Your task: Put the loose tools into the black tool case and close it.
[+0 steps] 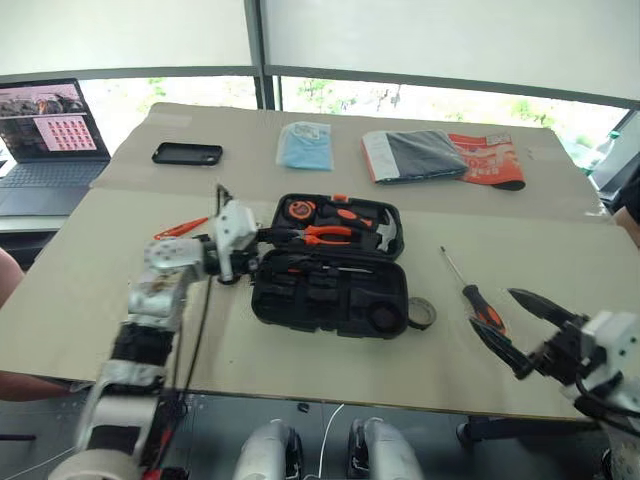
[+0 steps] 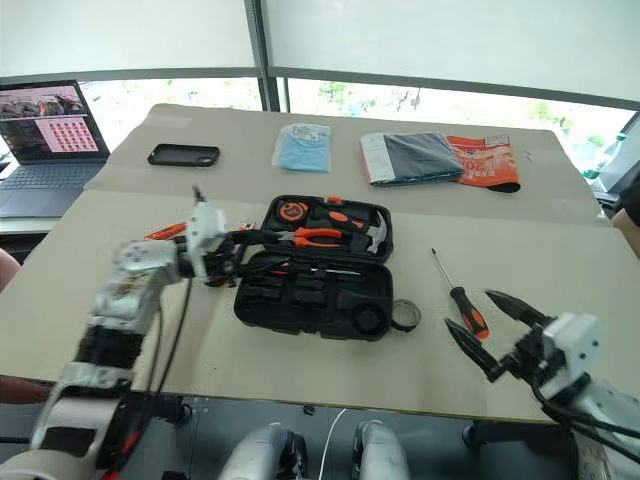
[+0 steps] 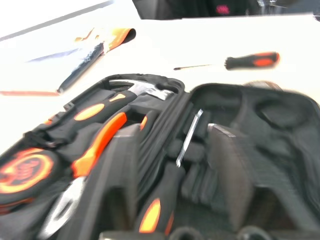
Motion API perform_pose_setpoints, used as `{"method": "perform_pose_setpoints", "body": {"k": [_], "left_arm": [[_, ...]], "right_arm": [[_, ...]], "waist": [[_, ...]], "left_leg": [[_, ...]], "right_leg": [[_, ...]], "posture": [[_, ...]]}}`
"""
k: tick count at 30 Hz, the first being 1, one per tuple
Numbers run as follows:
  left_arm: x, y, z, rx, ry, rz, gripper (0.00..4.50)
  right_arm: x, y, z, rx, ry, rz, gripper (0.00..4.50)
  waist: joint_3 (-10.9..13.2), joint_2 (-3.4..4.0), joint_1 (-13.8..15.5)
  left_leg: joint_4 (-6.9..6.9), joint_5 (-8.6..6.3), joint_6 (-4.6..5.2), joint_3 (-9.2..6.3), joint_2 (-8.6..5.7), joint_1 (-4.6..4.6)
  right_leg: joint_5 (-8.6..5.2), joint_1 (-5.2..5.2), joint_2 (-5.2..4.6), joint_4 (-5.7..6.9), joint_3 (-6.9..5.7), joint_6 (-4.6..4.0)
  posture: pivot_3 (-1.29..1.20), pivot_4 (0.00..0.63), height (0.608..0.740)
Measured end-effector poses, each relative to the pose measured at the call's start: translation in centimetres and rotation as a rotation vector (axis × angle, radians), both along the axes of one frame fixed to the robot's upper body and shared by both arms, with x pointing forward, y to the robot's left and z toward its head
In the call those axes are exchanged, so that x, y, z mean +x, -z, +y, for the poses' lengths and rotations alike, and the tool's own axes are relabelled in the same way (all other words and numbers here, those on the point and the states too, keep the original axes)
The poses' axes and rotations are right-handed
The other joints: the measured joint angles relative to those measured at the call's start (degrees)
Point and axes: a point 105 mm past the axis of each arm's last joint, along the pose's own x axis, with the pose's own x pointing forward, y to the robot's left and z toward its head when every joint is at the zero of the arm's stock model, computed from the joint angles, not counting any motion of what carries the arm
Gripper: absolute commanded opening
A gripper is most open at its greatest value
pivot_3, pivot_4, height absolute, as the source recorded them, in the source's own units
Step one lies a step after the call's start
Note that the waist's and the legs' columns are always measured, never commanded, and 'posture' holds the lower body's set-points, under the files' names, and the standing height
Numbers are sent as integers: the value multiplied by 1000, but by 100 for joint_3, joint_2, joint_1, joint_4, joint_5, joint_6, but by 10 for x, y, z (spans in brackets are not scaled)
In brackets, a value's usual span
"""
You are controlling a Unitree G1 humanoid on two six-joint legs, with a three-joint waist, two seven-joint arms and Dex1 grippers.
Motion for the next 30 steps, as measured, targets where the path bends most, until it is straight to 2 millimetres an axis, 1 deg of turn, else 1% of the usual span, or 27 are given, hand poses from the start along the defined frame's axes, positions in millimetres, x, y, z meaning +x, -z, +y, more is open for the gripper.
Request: {"method": "perform_pose_setpoints", "body": {"k": [1, 2, 3, 4, 6, 8, 9, 10, 12, 14, 15, 17, 18, 20, 23, 24, 27, 29, 30], "left_arm": [[-9, 3, 2, -6, 27, 20, 4265], [-28, 8, 7, -39, 87, 64, 4479], [-31, 9, 7, -45, 99, 71, 4479], [-38, 11, 10, -56, 124, 89, 4479], [-54, 17, 24, -53, 140, 134, 4479], [-61, 20, 35, -72, 128, 197, 4479], [-63, 16, 36, -104, 129, 208, 4479], [-64, 10, 35, -132, 135, 204, 4479], [-68, -4, 28, -170, 165, 162, 4479], [-72, -9, 21, -190, 186, 145, 4479], [-72, -9, 20, -195, 192, 142, 4479], [-74, -7, 15, -218, 209, 145, 4479], [-75, -4, 12, -219, 220, 157, 4479], [-77, 0, 5, -234, 245, 171, 4479], [-77, 1, -9, -268, 287, 151, 4479], [-77, 2, -10, -263, 288, 146, 4479], [-76, 2, -10, -261, 280, 131, 4500], [-76, 3, -11, -258, 277, 130, 4500], [-75, 4, -12, -254, 274, 131, 4500]], "right_arm": [[-4, 5, -3, -2, 19, 14, 4500], [-11, 16, -8, -11, 56, 59, 4500], [-12, 18, -9, -12, 63, 65, 4500], [-17, 26, -13, -17, 85, 102, 4500], [-23, 36, -20, -21, 133, 126, 4500], [-26, 41, -24, -33, 158, 144, 4500], [-26, 42, -27, -42, 174, 150, 4500], [-22, 41, -29, -49, 179, 155, 4500], [-9, 30, -32, -77, 177, 148, 4500], [6, 16, -31, -102, 167, 137, 4500], [12, 13, -31, -115, 163, 141, 4500], [30, 7, -29, -143, 143, 200, 4500], [36, 5, -26, -157, 126, 223, 4500], [55, 1, -18, -166, 104, 285, 4500], [74, -5, -6, -171, 78, 340, 4500], [76, -4, -5, -171, 76, 355, 4500], [79, 10, -1, -170, 59, 472, 3723], [80, 19, 2, -172, 58, 542, 3015], [82, 18, 2, -175, 67, 551, 2599]], "waist": [[0, 5, -17], [-2, 13, -47], [-3, 13, -53], [-2, 16, -53], [-7, 25, -103], [-10, 38, -100], [-9, 40, -98], [-9, 41, -93], [-11, 45, -83], [-16, 53, -84], [-17, 54, -85], [-18, 56, -98], [-18, 55, -97], [-18, 55, -99], [-18, 54, -54], [-18, 54, -40], [-18, 55, -23], [-18, 55, -35], [-18, 54, -44]], "left_leg": [[0, -12, -22, 0, 0, 2], [-1, -23, -42, -1, 2, 4], [-1, -23, -43, -1, 3, 4], [-2, -22, -49, -2, 4, 4], [-24, -26, -48, 1, 8, 13], [-34, -25, -49, -2, 7, 17], [-36, -23, -53, -2, 9, 16], [-35, -12, -70, -4, 9, 15], [-35, -4, -84, -3, 8, 17], [-37, -4, -83, -1, 7, 18], [-37, -3, -82, -1, 6, 18], [-39, 10, -65, -1, 6, 17], [-39, 13, -59, -2, 6, 16], [-39, 25, -41, -4, 6, 15], [-39, 26, -35, -7, 5, 8], [-39, 25, -34, -7, 5, 6], [-37, 21, -23, -7, 2, -2], [-33, 17, -14, -5, 0, -5], [-31, 16, -14, -3, -1, -4]], "right_leg": [[-1, 0, -4, 1, 4, -1], [-6, -1, -17, 2, 10, -11], [-9, -3, -17, 2, 11, -15], [-11, -4, -18, 3, 11, -20], [-17, -9, -14, 2, 18, -31], [-17, -12, -12, 4, 16, -32], [-17, -15, -11, 6, 17, -32], [-18, -15, -12, 8, 17, -33], [-21, -11, -13, 7, 21, -39], [-19, -12, -10, 6, 24, -38], [-16, -11, -4, 7, 24, -33], [-7, -13, 4, 8, 21, -20], [-7, -14, 10, 9, 20, -21], [-6, -14, 17, 9, 16, -22], [-5, -15, 23, 6, 10, -24], [-5, -16, 23, 4, 7, -25], [-4, -16, 19, -3, 4, -26], [-3, -15, 15, -6, 3, -23], [-1, -14, 15, -7, 4, -19]], "posture": [[0, 150, 740], [0, 150, 740], [0, 150, 740], [0, 150, 740], [0, 150, 740], [0, 150, 740], [0, 150, 740], [0, 150, 740], [0, 150, 740], [0, 150, 740], [0, 150, 740], [0, 150, 740], [0, 150, 740], [0, 150, 740], [0, 150, 740], [0, 150, 740], [0, 150, 740], [0, 150, 740], [0, 150, 740]]}}
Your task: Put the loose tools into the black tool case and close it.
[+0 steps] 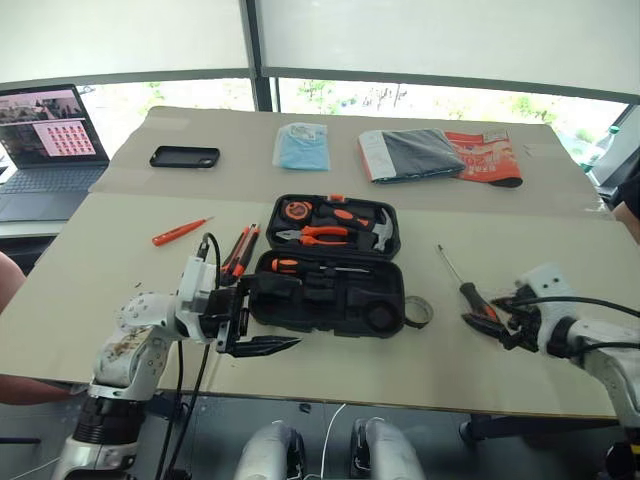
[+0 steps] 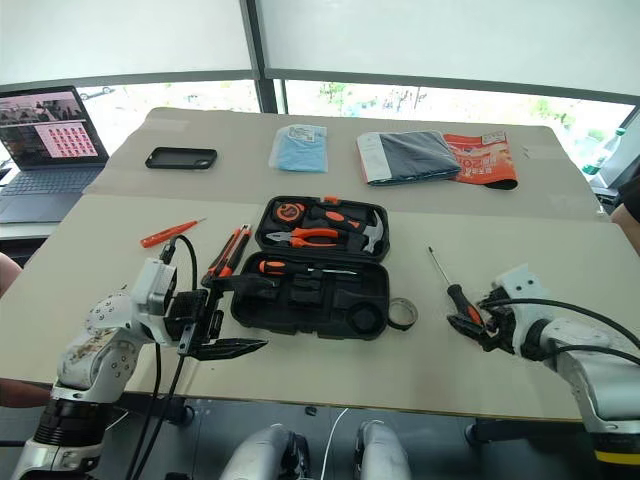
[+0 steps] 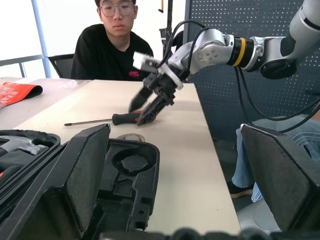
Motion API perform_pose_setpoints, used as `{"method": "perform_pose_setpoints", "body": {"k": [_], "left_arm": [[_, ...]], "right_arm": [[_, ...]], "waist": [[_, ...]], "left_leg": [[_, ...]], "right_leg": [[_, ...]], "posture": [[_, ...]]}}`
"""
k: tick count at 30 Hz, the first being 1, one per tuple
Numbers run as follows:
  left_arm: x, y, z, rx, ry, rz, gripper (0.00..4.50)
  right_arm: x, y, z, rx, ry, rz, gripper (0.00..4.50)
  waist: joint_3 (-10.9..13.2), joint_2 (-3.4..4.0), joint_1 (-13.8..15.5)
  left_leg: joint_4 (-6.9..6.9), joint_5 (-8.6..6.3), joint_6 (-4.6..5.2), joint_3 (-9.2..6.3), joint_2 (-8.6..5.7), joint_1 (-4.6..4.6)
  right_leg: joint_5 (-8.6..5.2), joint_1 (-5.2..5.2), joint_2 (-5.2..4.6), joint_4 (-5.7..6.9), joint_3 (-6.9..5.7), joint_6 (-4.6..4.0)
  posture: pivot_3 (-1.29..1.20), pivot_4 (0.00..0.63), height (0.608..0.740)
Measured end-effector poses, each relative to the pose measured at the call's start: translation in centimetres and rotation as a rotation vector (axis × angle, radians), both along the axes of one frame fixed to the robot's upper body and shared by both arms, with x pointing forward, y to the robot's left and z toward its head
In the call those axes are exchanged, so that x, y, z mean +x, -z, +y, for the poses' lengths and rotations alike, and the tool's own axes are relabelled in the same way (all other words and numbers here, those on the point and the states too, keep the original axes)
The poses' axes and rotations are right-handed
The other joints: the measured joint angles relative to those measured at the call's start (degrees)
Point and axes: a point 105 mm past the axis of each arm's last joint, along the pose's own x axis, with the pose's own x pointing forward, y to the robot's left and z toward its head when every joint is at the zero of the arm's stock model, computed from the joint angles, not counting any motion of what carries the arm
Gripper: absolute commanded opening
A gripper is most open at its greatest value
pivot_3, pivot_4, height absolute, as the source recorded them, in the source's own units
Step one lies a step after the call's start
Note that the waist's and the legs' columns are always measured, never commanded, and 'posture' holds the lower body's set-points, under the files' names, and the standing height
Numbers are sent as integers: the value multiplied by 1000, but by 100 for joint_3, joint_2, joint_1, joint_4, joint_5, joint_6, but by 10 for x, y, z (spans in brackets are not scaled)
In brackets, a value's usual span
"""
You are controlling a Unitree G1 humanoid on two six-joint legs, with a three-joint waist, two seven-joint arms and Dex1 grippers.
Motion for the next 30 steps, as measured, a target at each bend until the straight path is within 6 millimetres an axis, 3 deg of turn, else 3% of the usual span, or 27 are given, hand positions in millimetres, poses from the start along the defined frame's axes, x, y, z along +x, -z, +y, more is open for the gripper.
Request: {"method": "perform_pose_setpoints", "body": {"k": [5, 9, 12, 15, 17, 19, 22, 25, 30], "left_arm": [[1, 0, 0, 2, -15, -1, 4500], [5, -2, 3, -8, -53, -4, 4500], [11, -7, 15, -52, -151, 12, 4500], [16, -10, 22, -89, -223, 34, 4500], [17, -7, 28, -89, -264, 47, 4500], [18, 2, 45, -58, -359, 62, 4500], [21, 12, 67, 5, -476, 81, 4500], [21, 21, 80, 43, -550, 102, 4500], [21, 19, 78, 47, -580, 91, 4500]], "right_arm": [[4, -2, -3, -15, 54, 28, 1020], [4, -7, -3, -14, 38, -15, 1028], [11, -45, 10, -161, -265, -199, 1028], [27, -102, 48, -179, -522, -425, 1028], [26, -118, 77, -179, -702, -487, 1028], [27, -111, 112, -160, -882, -458, 1028], [33, -84, 150, -181, -1034, -376, 1028], [44, -66, 164, -218, -1054, -326, 1028], [56, -61, 174, -267, -1025, -295, 1028]], "waist": [[0, -1, -3], [0, -1, -5], [7, 13, -59], [13, 2, -185], [12, -9, -174], [13, -22, -177], [16, -21, -155], [18, -19, -72], [18, -19, -32]], "left_leg": [[1, 0, -1, -2, 1, 2], [-1, 0, -2, -2, 1, 0], [-2, -1, 1, 12, -3, 10], [-2, 0, 1, 13, 7, 19], [-15, 3, -6, 1, 15, 26], [-20, 19, -42, -3, 26, 20], [-20, 24, -50, -2, 25, 13], [-14, 21, -45, -2, 12, 0], [-8, -6, -69, -2, 6, -8]], "right_leg": [[2, 1, 0, 1, -1, 4], [1, -2, 1, 1, 0, 5], [4, -5, 7, 1, 0, 12], [6, -2, 16, 2, 0, 15], [0, 3, 18, 4, 4, 3], [-7, -6, 13, 7, 2, -12], [-11, -17, 9, 19, -7, -28], [-6, -18, -4, 19, -18, -37], [9, -15, -34, 2, -15, -34]], "posture": [[0, 150, 740], [0, 150, 740], [0, 150, 740], [0, 150, 740], [0, 150, 740], [0, 150, 740], [0, 150, 740], [0, 150, 740], [0, 150, 740]]}}
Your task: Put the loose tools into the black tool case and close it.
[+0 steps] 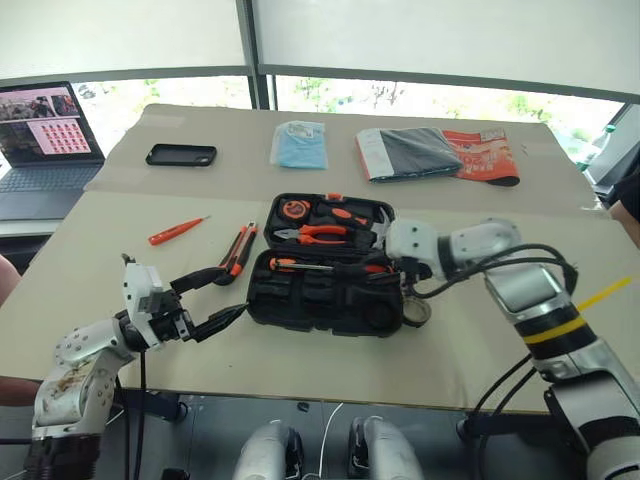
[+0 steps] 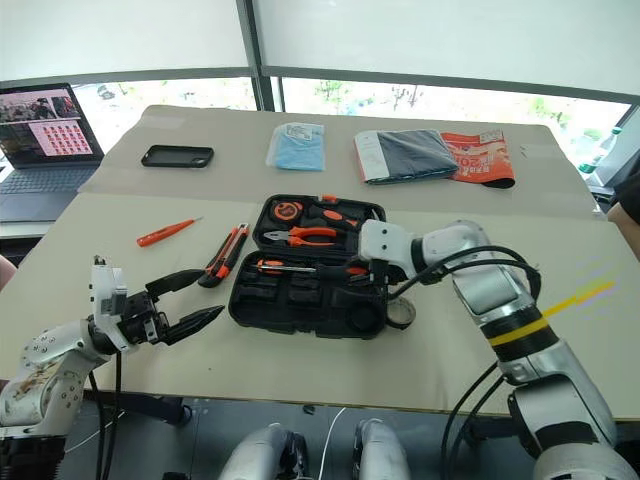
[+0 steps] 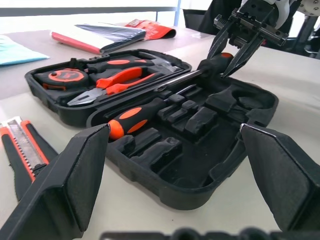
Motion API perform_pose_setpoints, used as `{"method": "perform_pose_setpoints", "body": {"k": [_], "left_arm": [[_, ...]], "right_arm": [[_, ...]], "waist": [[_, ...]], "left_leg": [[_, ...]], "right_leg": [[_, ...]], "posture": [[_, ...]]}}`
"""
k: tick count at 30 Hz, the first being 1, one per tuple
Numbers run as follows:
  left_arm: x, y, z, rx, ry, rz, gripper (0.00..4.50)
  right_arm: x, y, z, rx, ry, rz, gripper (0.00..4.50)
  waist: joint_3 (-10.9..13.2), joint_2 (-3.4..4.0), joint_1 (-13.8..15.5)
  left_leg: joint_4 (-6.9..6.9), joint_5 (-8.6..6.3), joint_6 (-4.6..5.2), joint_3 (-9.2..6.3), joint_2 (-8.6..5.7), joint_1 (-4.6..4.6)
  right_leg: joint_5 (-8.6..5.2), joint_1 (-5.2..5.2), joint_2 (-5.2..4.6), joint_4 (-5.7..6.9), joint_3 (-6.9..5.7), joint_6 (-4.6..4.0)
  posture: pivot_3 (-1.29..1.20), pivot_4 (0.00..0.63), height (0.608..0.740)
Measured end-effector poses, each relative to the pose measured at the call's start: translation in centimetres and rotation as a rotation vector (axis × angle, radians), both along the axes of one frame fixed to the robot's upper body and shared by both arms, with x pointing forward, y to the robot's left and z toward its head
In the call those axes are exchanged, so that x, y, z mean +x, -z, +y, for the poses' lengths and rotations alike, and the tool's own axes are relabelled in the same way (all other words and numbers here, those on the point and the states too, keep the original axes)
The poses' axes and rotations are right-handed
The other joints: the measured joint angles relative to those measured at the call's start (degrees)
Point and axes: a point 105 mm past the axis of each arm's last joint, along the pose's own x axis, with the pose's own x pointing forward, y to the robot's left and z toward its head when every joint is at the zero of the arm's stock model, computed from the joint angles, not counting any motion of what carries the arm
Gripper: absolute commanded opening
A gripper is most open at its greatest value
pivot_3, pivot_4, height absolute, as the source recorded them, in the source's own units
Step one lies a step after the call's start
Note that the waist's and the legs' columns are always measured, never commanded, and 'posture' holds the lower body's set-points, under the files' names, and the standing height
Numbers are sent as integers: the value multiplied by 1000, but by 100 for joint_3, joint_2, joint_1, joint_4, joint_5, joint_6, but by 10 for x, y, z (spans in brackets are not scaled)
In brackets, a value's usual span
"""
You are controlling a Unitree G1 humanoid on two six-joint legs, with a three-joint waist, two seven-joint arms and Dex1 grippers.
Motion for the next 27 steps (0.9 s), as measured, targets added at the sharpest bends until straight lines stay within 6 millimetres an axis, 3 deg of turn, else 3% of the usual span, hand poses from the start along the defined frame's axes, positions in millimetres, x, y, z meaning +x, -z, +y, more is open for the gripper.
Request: {"method": "perform_pose_setpoints", "body": {"k": [21, 22, 24, 27], "left_arm": [[7, -7, -7, 23, 20, -35, 4500], [7, -7, -8, 24, 22, -35, 4500], [7, -7, -7, 25, 22, -33, 4500], [8, -4, -7, 28, 18, -24, 4500]], "right_arm": [[8, 26, 2, -106, 65, 62, 1028], [7, 26, 1, -109, 60, 68, 2032], [8, 25, 1, -106, 60, 66, 2501], [8, 21, 5, -80, 32, 38, 3601]], "waist": [[0, 0, -117], [0, 0, -114], [0, 0, -113], [0, 0, -118]], "left_leg": [[-8, 15, -15, 3, 7, 12], [-8, 16, -14, 2, 7, 13], [-10, 15, -15, 2, 8, 13], [-12, 16, -14, 3, 8, 12]], "right_leg": [[-12, -2, 20, 19, -2, 5], [-13, -1, 20, 19, -2, 5], [-13, -1, 20, 18, -2, 4], [-13, -2, 22, 16, -2, 4]], "posture": [[0, 150, 740], [0, 150, 740], [0, 150, 740], [0, 150, 740]]}}
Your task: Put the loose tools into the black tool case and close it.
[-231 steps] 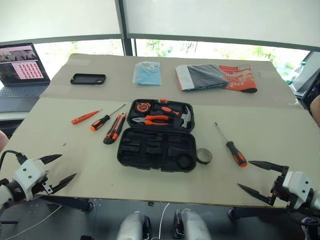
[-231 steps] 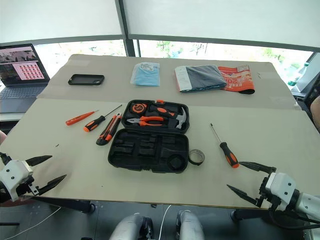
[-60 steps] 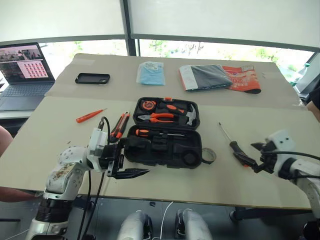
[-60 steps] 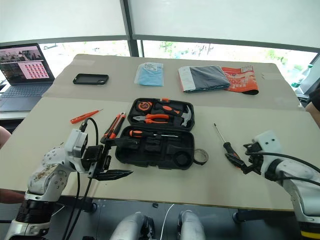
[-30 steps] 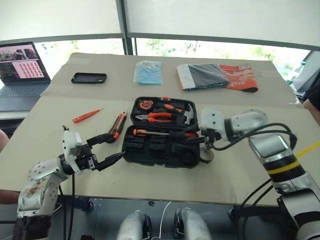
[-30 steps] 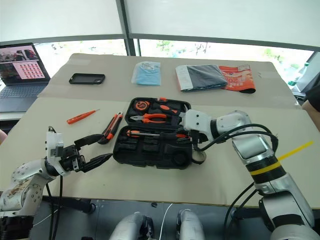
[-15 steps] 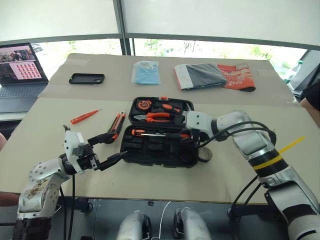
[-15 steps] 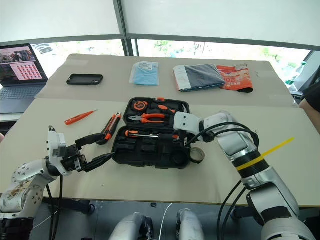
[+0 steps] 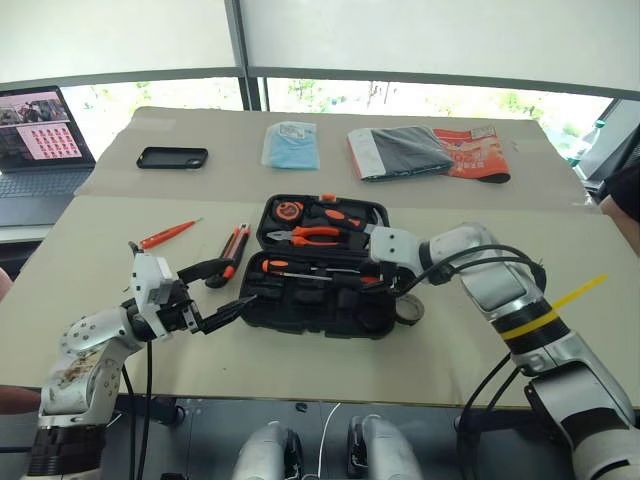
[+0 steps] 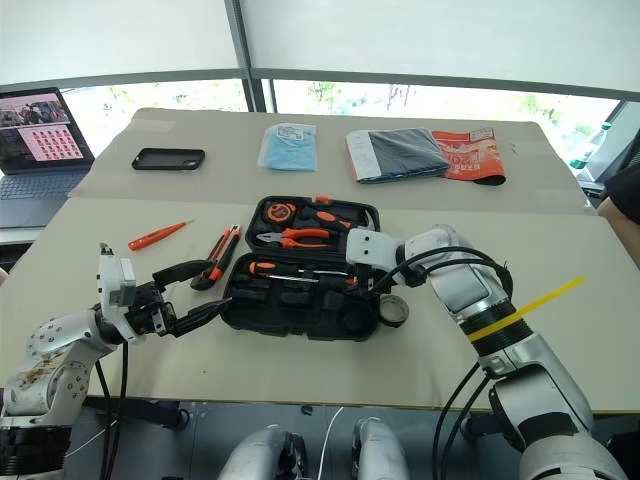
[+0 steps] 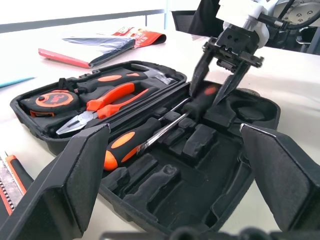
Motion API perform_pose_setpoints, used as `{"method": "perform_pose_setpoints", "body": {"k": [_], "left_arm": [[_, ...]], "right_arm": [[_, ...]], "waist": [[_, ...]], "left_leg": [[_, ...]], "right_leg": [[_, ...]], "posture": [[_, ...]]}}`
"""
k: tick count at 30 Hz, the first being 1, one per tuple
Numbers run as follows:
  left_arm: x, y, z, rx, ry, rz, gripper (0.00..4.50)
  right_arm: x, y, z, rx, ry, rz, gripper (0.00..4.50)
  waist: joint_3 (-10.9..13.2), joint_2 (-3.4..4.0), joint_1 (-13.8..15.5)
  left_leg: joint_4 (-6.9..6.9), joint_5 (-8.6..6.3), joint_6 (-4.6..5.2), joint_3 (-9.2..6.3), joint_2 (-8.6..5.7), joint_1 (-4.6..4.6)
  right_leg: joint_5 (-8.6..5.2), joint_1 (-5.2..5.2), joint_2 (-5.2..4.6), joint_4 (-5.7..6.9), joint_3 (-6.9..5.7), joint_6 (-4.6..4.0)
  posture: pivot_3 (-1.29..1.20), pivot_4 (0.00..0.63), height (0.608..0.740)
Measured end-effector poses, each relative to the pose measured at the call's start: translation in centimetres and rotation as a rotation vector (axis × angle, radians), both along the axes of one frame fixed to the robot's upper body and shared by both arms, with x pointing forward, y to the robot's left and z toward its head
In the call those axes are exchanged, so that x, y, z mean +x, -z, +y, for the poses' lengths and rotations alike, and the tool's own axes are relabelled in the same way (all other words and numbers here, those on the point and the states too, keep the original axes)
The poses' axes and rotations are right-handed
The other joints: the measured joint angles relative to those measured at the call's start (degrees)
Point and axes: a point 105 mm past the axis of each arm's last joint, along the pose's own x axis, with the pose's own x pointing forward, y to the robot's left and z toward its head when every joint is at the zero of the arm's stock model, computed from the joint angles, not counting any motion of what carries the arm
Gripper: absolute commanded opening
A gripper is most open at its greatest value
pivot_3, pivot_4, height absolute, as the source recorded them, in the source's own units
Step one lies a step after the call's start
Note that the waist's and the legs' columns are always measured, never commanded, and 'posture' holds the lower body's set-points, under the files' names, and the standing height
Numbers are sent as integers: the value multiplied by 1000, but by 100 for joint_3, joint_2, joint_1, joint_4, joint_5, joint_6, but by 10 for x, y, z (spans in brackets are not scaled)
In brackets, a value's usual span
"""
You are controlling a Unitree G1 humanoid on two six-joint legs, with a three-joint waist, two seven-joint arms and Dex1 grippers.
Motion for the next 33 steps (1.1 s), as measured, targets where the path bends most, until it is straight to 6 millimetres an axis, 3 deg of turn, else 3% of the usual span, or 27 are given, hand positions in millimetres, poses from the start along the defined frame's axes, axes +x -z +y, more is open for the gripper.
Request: {"method": "perform_pose_setpoints", "body": {"k": [6, 11, 17, 20, 33], "left_arm": [[2, 4, 3, 9, -14, 9, 4500], [3, 4, 3, 0, -27, -7, 4500], [5, 7, 5, 9, -43, -1, 4500], [4, 8, 7, 11, -49, 4, 4500], [-1, 18, 17, 55, -72, 77, 4500]], "right_arm": [[-4, -26, 4, 136, -73, -14, 3601], [-16, -49, 16, 425, -162, 81, 2165], [-9, 1, 16, 397, -75, 122, 66], [-3, 15, 14, 325, -70, 60, 66], [3, 23, 30, 251, -95, -11, 66]], "waist": [[0, 0, -1], [0, 0, 1], [0, 0, -4], [0, 1, -11], [-6, -1, -101]], "left_leg": [[1, 0, -1, 1, 0, 2], [1, 1, 1, -2, 2, 7], [1, 0, -1, 5, 0, 4], [0, 0, -2, 6, 0, 7], [-7, 2, -54, 5, 24, 46]], "right_leg": [[1, 1, 4, 1, 2, 0], [13, 6, 0, 1, 1, -21], [8, 1, 1, 4, 0, -12], [1, 1, 8, 5, 1, -1], [3, 16, 3, 18, 12, -4]], "posture": [[0, 150, 740], [0, 150, 740], [0, 150, 740], [0, 150, 740], [0, 150, 740]]}}
